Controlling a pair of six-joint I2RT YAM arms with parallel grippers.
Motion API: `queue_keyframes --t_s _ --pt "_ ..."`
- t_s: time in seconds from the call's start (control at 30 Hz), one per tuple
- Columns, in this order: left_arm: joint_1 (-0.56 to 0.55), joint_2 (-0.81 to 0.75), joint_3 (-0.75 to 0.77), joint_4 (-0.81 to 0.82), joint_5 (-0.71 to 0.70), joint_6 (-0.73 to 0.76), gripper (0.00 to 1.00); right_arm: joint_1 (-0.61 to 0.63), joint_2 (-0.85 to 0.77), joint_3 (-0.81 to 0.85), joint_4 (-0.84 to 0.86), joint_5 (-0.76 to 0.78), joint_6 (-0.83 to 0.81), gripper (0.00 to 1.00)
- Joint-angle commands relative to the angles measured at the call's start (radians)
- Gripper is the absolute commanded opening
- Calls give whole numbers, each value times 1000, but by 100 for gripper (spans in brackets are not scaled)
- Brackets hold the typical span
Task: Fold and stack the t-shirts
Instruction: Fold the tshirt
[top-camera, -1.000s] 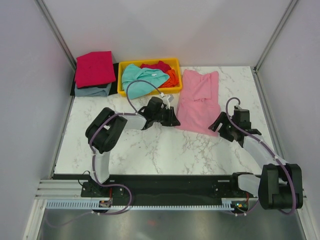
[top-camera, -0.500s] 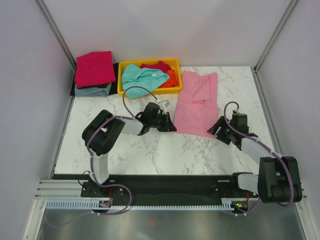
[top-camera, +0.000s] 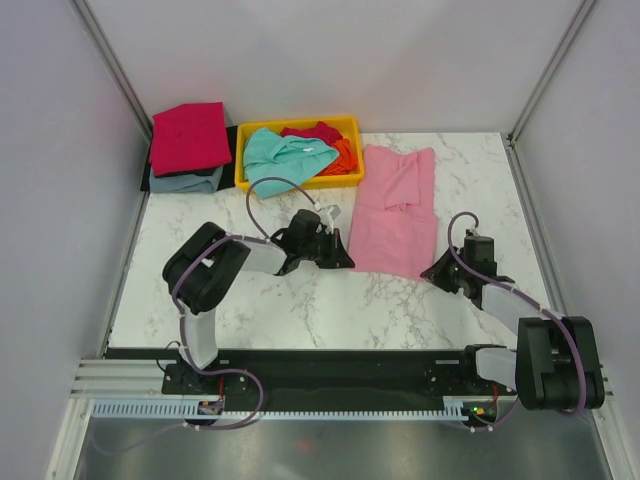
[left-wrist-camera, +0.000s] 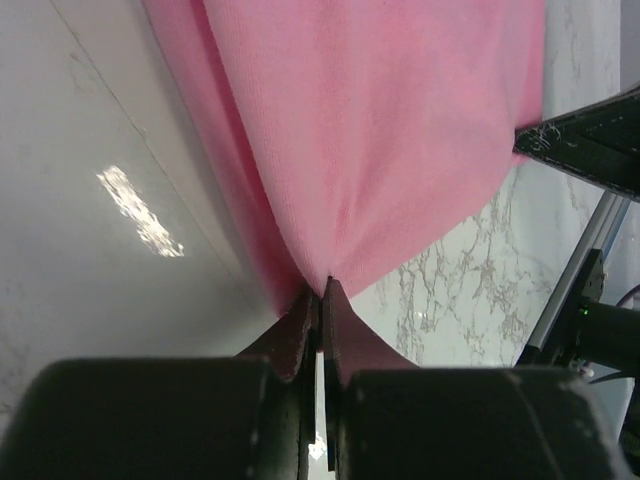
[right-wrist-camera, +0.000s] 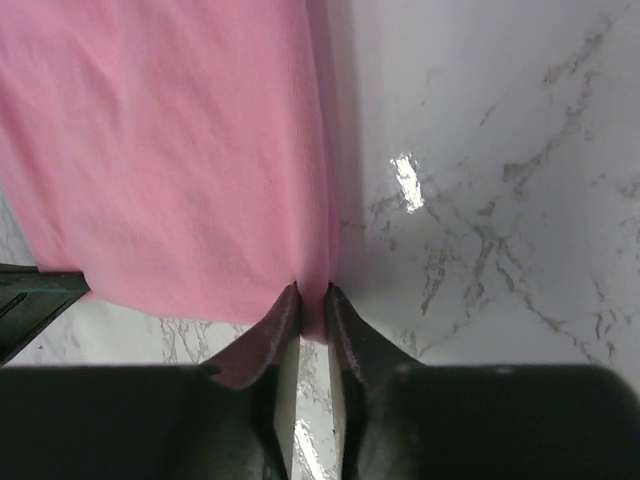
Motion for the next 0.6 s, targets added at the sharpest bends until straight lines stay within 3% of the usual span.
queue_keyframes --t_s 0.0,0.07,0.2,0.23,0.57 --pt "-34 -62 -39 -14 -5 -28 2 1 -8 8 -74 9 -16 21" --pt "-42 -106 -50 -43 -6 -37 2 1 -40 42 -125 -5 -16 10" --pt "-100 -248 -100 -137 -55 -60 2 1 -155 90 -274 -11 15 1" --pt "-156 -349 -140 -269 -127 -86 2 1 -265 112 -420 -14 21 0" --pt "-298 -802 -384 -506 -236 -338 2 1 -542 181 -801 -56 12 0"
